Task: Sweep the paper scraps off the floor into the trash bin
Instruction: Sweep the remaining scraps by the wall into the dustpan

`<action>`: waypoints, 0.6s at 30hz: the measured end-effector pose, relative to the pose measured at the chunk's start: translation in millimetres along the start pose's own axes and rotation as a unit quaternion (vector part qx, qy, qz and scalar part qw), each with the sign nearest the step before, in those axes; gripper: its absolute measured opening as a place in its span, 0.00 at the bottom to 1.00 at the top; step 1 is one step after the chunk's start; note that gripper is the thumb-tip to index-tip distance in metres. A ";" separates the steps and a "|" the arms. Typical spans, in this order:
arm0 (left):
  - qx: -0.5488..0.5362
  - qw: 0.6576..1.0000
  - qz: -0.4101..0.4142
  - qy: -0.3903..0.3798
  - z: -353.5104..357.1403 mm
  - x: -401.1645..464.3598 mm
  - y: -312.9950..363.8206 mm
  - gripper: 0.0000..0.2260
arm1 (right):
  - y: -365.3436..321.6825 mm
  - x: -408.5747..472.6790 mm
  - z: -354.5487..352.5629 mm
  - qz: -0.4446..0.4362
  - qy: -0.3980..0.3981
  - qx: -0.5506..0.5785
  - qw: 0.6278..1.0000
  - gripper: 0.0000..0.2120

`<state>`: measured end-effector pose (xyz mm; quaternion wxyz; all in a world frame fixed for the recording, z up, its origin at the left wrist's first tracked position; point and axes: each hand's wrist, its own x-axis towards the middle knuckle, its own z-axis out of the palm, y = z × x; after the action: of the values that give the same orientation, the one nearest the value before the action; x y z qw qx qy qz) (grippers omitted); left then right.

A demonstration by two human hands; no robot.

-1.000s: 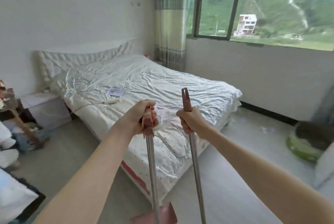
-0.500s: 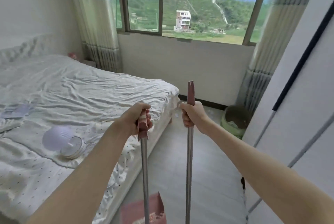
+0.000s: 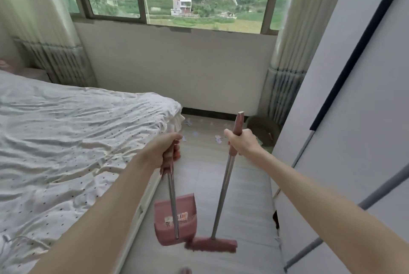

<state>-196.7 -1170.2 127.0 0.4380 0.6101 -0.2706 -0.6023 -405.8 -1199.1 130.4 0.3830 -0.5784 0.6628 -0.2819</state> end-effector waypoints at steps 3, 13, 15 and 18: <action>0.021 0.999 -0.021 -0.020 6.5 68.9 16.7 0.12 | 7.2 67.9 -5.8 0.071 -0.021 -0.074 0.995 0.24; 0.066 0.995 -0.057 -0.044 39.6 264.9 87.0 0.11 | 26.0 250.8 -14.1 0.295 -0.117 0.303 0.899 0.13; 0.077 0.994 -0.065 -0.035 48.3 302.9 95.8 0.11 | 28.4 286.8 -14.3 0.313 -0.108 0.344 0.879 0.12; 0.082 0.994 -0.066 -0.022 64.5 358.9 110.3 0.11 | 35.4 347.6 -17.5 0.363 -0.089 0.350 0.859 0.17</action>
<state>-191.6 -1543.3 50.2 0.3400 0.6467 -0.2879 -0.6191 -452.9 -1535.9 47.9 0.6931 -0.1471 0.6462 -0.2835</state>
